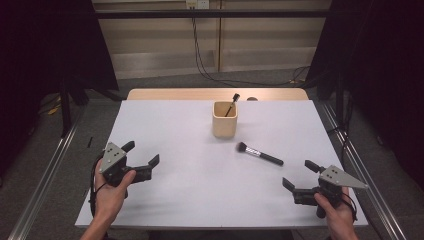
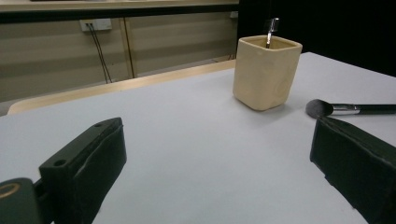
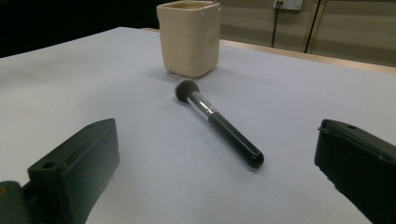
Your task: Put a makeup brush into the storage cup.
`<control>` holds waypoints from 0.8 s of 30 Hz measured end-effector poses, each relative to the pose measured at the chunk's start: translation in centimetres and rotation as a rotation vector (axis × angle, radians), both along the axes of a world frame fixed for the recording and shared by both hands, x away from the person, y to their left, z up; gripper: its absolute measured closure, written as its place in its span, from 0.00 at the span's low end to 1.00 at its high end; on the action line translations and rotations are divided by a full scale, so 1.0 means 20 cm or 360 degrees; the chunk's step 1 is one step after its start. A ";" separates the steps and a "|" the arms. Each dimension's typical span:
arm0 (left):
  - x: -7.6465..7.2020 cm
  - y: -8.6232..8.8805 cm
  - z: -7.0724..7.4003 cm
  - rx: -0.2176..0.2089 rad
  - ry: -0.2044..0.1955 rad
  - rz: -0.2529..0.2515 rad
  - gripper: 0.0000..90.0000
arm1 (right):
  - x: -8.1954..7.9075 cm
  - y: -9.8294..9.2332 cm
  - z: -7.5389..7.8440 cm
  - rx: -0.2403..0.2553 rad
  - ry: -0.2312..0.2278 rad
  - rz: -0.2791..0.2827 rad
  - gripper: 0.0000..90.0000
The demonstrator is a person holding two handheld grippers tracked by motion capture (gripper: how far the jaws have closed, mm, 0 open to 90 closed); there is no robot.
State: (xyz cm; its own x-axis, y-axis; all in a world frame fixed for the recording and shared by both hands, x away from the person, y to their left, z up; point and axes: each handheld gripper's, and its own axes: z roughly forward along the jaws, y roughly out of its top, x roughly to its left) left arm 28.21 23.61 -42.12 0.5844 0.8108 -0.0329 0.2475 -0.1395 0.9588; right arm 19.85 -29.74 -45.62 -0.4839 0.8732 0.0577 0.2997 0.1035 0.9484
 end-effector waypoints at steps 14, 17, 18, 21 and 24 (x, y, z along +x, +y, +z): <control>-0.15 0.01 -0.04 0.0021 0.0015 -0.0026 0.03 | 0.01 0.01 0.00 0.0001 -0.0016 -0.0015 0.00; -0.18 0.01 -0.05 0.0007 0.0025 -0.0005 0.03 | 0.01 0.01 0.00 0.0002 -0.0010 -0.0015 0.00; -0.19 0.01 -0.05 0.0009 0.0026 0.0002 0.03 | 0.01 0.01 0.00 0.0004 -0.0012 -0.0016 0.00; -0.22 0.02 -0.06 0.0056 0.0030 -0.0015 0.03 | 0.00 0.00 0.01 0.0012 -0.0008 -0.0023 0.00; -0.25 0.03 -0.08 0.0082 0.0018 -0.0023 0.03 | 0.00 -0.01 0.00 0.0008 -0.0013 -0.0035 0.00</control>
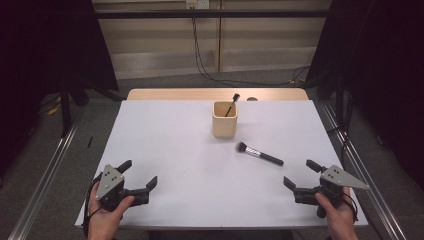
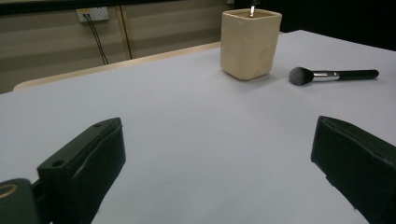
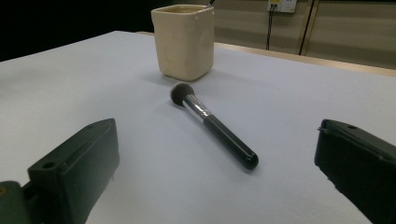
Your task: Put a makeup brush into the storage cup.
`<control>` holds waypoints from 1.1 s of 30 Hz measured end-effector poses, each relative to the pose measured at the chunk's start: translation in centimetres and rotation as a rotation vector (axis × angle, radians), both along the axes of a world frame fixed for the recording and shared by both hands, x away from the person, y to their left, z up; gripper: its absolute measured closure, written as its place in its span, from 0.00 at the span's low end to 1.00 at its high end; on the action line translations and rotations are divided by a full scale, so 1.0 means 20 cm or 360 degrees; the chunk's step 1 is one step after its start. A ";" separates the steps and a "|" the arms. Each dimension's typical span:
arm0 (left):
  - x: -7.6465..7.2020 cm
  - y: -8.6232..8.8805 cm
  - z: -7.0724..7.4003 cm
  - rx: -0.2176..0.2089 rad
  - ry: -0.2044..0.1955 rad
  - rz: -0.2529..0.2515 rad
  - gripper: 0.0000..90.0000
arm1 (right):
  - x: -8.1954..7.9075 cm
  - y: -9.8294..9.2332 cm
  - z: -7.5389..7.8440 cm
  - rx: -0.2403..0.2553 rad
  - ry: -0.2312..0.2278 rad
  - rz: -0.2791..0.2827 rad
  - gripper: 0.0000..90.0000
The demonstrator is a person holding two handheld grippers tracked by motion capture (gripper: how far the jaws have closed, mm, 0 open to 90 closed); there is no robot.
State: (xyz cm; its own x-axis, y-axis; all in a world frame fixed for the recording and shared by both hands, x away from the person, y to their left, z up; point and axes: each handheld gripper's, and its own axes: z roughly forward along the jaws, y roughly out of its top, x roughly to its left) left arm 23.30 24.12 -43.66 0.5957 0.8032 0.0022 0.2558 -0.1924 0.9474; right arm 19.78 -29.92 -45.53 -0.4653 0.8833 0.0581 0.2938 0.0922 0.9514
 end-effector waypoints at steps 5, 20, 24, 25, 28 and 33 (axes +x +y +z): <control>0.00 0.02 -0.03 -0.0058 0.0015 0.0004 0.03 | 0.00 0.00 0.00 -0.0005 0.0000 0.0005 0.00; 0.00 0.04 -0.04 -0.0069 0.0011 0.0016 0.03 | 0.00 0.03 0.02 0.0036 -0.0006 0.0053 0.00; 0.00 0.06 -0.04 -0.0043 0.0017 0.0026 0.03 | 0.02 0.03 0.03 0.0028 -0.0017 0.0042 0.00; 0.00 0.06 -0.04 -0.0060 0.0017 0.0031 0.03 | 0.02 0.03 0.03 0.0035 -0.0012 0.0033 0.00; -0.01 0.06 -0.04 -0.0060 0.0021 0.0035 0.03 | 0.03 0.04 0.04 0.0030 -0.0016 0.0049 0.00; -0.01 0.06 -0.03 -0.0060 0.0012 0.0032 0.03 | 0.08 0.06 0.06 0.0008 -0.0025 0.0061 0.00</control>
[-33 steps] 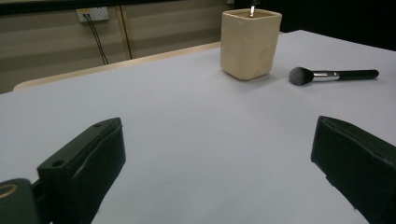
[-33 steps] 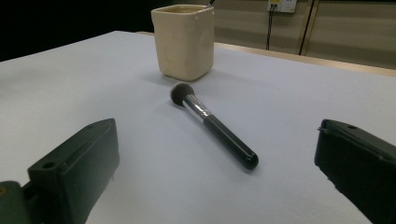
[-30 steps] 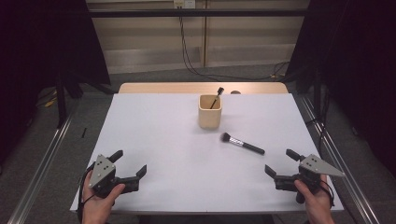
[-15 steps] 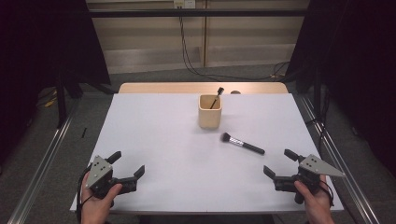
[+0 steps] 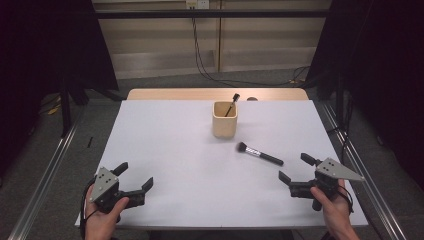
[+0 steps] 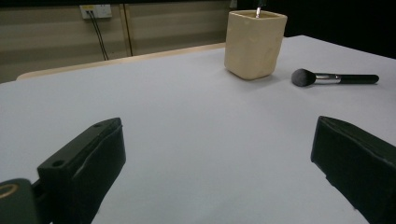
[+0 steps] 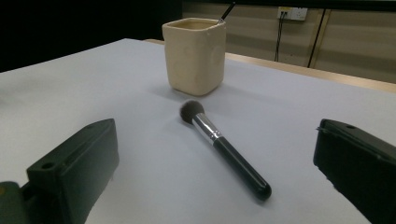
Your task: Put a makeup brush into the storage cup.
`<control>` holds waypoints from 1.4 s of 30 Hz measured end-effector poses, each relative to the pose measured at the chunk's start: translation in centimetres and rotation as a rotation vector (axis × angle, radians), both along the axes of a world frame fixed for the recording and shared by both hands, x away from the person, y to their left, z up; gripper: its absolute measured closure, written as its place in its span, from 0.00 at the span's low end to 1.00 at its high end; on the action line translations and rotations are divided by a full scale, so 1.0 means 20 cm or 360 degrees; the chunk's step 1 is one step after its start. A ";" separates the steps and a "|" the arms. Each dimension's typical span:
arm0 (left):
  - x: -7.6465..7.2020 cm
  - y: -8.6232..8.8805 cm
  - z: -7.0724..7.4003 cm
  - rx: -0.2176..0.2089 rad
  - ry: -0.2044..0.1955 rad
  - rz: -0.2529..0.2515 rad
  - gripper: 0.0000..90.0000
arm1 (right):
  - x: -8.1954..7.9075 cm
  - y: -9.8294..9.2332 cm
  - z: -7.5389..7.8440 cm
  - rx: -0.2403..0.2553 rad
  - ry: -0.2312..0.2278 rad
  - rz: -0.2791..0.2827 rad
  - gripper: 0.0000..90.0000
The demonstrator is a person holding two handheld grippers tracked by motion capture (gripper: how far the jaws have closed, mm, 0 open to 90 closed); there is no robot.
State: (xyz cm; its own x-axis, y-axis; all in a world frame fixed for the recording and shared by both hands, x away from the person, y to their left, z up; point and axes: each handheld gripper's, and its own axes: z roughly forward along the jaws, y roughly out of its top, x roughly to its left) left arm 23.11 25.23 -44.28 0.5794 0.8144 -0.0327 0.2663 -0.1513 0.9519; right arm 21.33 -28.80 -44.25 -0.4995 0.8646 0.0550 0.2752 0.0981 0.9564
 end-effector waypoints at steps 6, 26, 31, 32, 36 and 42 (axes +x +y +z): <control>0.02 0.01 0.00 -0.0023 0.0010 0.0009 0.03 | 0.07 0.02 0.02 -0.0006 0.0024 0.0016 0.00; 0.02 0.02 -0.01 0.0007 0.0012 0.0004 0.03 | 0.34 0.12 0.09 -0.0050 0.0042 0.0116 0.01; 0.03 0.03 -0.01 0.0009 0.0004 0.0011 0.03 | 0.42 0.16 0.10 -0.0064 0.0063 0.0123 0.01; 0.03 0.03 -0.01 0.0010 0.0004 0.0010 0.03 | 0.42 0.16 0.10 -0.0064 0.0063 0.0123 0.01; 0.03 0.03 -0.01 0.0010 0.0007 0.0008 0.03 | 0.48 0.18 0.11 -0.0066 0.0067 0.0123 0.02; 0.03 0.03 -0.01 -0.0004 0.0000 0.0016 0.03 | 0.55 0.21 0.14 -0.0123 0.0114 0.0137 0.02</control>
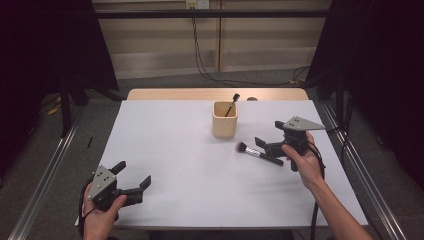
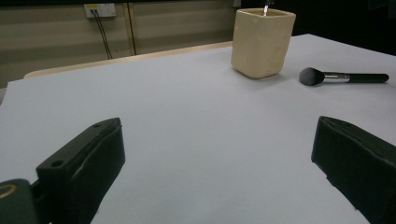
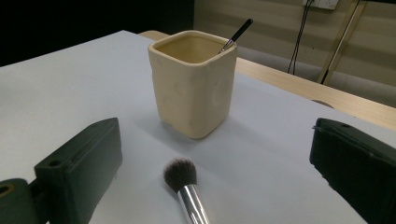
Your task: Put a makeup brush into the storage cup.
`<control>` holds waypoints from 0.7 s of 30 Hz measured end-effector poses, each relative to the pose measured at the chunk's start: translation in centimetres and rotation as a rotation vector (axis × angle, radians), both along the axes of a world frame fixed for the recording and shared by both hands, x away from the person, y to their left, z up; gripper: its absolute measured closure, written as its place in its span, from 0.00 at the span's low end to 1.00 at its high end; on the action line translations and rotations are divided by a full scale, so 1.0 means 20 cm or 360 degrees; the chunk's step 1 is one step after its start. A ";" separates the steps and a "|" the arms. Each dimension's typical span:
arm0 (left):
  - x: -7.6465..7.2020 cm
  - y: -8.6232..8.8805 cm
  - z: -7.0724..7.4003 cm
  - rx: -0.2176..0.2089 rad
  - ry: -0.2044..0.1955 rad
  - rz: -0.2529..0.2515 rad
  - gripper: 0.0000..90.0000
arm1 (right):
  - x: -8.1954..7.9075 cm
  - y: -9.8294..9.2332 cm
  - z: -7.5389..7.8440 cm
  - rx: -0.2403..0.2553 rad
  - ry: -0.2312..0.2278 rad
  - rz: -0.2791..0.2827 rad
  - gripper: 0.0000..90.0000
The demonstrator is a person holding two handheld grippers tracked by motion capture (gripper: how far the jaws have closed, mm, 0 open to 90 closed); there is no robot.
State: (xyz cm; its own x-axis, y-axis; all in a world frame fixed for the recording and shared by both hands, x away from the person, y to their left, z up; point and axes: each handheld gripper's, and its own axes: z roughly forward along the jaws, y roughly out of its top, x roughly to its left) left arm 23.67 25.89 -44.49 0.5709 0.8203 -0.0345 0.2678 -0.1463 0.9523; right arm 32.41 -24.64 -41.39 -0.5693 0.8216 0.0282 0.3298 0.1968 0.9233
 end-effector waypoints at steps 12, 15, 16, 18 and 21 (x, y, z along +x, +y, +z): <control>0.00 0.01 0.00 0.0002 -0.0002 0.0013 0.03 | 0.12 0.06 -0.02 -0.0148 0.0184 0.0108 0.01; 0.00 0.01 0.00 0.0005 0.0001 0.0022 0.03 | 0.13 0.06 -0.03 -0.0199 0.0231 0.0126 0.01; 0.00 0.01 0.00 0.0007 0.0002 0.0024 0.03 | 0.14 0.06 -0.03 -0.0211 0.0250 0.0137 0.01; 0.00 0.01 0.00 0.0012 0.0001 0.0023 0.03 | 0.15 0.06 -0.03 -0.0229 0.0277 0.0142 0.01; 0.00 0.01 0.00 0.0014 0.0002 0.0020 0.03 | 0.17 0.06 -0.02 -0.0280 0.0305 0.0143 0.01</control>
